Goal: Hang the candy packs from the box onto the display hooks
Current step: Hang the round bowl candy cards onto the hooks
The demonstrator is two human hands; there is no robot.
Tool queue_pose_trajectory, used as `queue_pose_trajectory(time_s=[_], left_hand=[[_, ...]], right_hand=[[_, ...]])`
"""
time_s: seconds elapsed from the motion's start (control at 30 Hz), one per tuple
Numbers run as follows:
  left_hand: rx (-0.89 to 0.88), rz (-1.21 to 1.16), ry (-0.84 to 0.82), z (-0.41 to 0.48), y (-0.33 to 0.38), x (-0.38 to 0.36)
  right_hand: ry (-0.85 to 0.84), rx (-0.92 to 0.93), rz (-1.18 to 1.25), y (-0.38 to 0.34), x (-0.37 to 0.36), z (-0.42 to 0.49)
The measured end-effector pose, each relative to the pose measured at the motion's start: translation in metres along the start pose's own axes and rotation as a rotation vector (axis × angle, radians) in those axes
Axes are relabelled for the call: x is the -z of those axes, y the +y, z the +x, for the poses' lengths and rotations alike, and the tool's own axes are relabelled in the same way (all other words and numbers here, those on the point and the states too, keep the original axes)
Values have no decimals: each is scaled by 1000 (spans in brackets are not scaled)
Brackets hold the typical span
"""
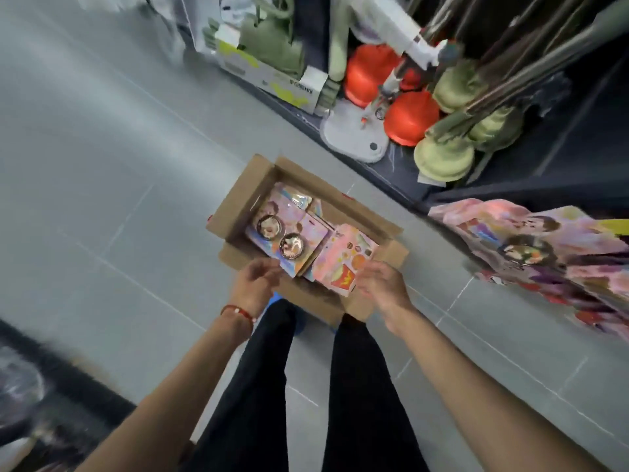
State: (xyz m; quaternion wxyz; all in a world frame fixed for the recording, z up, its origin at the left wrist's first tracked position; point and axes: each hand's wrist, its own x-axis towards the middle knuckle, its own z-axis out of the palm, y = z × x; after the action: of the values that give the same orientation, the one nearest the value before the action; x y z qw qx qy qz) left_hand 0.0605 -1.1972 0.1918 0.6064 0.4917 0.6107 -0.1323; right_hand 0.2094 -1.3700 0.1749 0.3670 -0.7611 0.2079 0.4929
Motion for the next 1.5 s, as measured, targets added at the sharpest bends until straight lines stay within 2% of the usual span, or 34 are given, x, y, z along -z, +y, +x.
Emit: queue_pose_trajectory(time_s=[0.27, 0.47, 0.57, 0.8, 0.97, 1.1, 1.17, 1.33, 1.5], left_hand=[[196, -8, 82, 130, -87, -59], [196, 90, 118, 220, -122, -89], [187, 169, 159, 253, -133, -100], [238, 211, 135, 288, -146, -124], [250, 200, 117, 289, -150, -127], [266, 198, 90, 284, -156, -119], [277, 152, 93, 284, -156, -116], [324, 101, 117, 294, -152, -115], [342, 106, 143, 315, -148, -122]], right_hand=[[43, 33, -356, 67, -29, 192], [123, 263, -629, 90, -39, 282], [66, 336, -802, 105, -31, 320], [70, 369, -873, 107, -27, 338], [13, 374, -983, 98, -25, 329], [115, 434, -1056, 101, -29, 311], [110, 442, -1011, 101, -26, 302], [-86, 333, -913, 96, -8, 285], [-13, 262, -868, 97, -2, 295]])
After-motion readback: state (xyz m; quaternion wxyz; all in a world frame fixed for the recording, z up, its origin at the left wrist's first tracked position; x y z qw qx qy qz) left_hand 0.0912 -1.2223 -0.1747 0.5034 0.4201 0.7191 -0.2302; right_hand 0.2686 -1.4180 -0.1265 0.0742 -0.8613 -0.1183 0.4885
